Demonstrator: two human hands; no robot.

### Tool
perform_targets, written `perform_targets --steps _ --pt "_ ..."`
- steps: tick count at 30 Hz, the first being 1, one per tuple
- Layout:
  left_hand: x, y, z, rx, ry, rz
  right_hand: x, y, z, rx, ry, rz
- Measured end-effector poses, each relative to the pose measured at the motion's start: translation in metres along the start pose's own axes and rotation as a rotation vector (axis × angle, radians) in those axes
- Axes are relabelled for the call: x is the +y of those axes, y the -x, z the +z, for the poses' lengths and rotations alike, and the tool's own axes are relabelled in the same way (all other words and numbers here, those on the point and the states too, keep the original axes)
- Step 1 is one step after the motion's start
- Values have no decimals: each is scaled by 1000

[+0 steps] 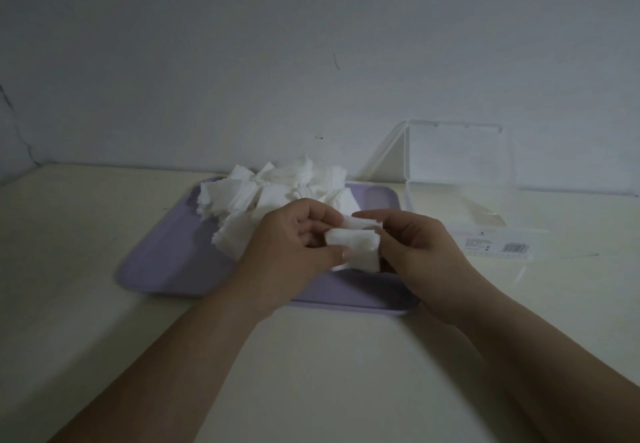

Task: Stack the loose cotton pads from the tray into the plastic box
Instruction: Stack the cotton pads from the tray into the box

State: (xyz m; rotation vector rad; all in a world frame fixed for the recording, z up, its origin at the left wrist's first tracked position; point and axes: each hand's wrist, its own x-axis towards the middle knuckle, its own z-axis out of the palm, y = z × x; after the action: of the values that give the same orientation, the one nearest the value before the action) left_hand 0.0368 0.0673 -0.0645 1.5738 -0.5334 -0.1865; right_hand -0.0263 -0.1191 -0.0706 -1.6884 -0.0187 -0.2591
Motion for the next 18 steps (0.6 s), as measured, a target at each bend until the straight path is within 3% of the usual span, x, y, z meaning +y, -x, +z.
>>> perform_targets --steps 5,7,10,14,18 --pt "1 0 1 75 -44 36 -5 -1 -4 -78 -181 99" --pt "0 -1 2 89 -74 42 -3 2 -3 -122 -74 8" --pt "-1 -3 0 83 -169 33 3 2 2 -55 192 -96" --pt "-4 -1 -3 -29 -246 8 -1 3 2 -75 344 -111" --pt "-7 -2 -1 -30 -287 -12 -7 7 9 -41 555 -36"
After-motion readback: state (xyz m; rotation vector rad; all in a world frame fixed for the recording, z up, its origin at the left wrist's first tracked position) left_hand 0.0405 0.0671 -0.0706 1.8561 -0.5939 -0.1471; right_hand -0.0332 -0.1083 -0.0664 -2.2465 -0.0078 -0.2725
